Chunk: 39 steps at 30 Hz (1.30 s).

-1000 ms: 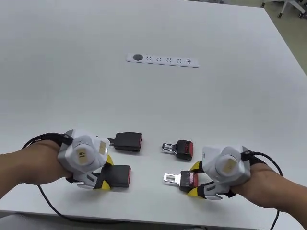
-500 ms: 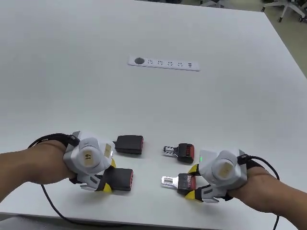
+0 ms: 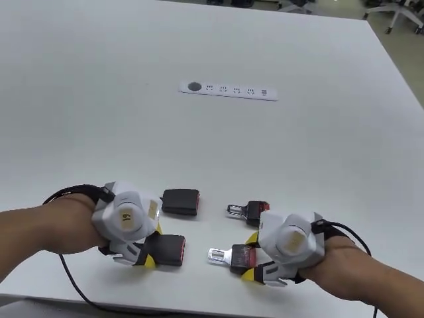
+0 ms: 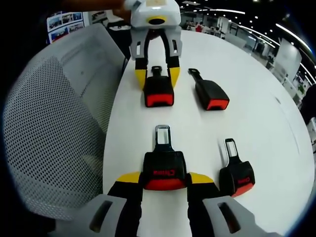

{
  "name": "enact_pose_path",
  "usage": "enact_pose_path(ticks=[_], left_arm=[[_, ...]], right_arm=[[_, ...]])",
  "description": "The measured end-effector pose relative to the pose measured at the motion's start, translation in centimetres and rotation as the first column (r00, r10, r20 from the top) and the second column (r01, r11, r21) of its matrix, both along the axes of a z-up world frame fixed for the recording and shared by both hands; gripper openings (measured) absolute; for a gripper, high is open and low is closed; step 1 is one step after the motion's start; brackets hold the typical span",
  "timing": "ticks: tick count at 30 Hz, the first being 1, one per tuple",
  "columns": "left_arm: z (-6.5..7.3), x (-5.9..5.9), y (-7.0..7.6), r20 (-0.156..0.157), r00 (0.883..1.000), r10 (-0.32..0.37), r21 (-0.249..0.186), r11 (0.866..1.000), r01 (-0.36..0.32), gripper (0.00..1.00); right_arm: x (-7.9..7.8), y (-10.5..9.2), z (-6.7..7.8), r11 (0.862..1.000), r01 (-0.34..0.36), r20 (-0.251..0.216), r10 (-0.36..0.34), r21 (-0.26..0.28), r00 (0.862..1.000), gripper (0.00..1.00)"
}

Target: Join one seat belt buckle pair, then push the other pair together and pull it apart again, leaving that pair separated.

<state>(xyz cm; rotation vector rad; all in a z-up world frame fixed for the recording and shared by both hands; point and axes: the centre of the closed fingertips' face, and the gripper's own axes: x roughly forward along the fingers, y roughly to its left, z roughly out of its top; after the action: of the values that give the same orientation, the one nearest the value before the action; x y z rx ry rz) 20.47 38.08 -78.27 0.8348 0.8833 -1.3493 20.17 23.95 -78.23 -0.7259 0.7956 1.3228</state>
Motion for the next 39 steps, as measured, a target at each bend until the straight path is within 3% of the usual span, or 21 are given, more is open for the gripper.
enact_pose_path(ticks=[22, 29, 39], left_arm=[[0.0, 0.1, -0.2, 0.001, 1.0, 0.015, 0.011, 1.0, -0.015, 0.34], [0.2, 0.0, -0.2, 0.0, 1.0, 0.014, 0.023, 1.0, -0.014, 0.34], [0.2, -0.1, -0.3, 0.0, 1.0, 0.005, 0.021, 1.0, -0.005, 0.34]], right_arm=[[-0.2, 3.9, 0.1, 1.0, -0.009, 0.01, 0.008, 0.014, 1.0, 0.32], [-0.1, 4.2, 0.3, 1.0, -0.02, 0.025, 0.02, 0.003, 0.999, 0.32], [0.0, 5.2, 0.1, 0.999, -0.025, 0.018, 0.024, 0.032, 1.0, 0.32]])
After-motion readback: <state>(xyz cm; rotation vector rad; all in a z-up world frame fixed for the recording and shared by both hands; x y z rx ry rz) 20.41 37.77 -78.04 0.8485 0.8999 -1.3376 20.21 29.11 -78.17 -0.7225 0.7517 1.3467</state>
